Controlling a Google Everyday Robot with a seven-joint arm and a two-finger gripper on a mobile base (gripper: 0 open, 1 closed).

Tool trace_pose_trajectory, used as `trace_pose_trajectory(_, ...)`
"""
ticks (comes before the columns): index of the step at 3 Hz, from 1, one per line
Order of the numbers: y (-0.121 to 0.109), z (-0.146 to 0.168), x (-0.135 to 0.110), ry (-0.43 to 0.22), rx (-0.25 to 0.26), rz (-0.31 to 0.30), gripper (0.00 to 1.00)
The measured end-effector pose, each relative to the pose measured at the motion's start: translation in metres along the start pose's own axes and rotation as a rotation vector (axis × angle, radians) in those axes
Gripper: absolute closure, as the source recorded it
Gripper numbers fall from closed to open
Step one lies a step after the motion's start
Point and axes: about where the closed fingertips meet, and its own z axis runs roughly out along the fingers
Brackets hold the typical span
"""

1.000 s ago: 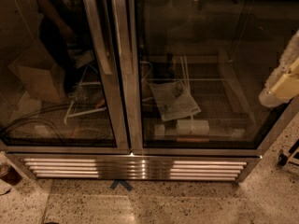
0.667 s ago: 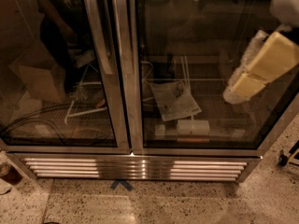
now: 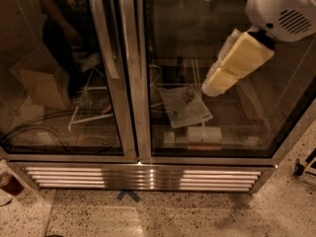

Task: Place 7up can into top drawer

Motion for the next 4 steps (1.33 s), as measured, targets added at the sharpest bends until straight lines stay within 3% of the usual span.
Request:
trace_pose_trajectory(1,-0.016,0.035,-0.008,-0.02,0.05,0.032,0.0)
trace_pose_trajectory(2,-0.023,0.041,-0.014,-0.024,0.062,0.026,0.0)
trace_pose_trajectory(4,-0.044,0.08,-0.021,-0.076,0.027,0.057,0.0)
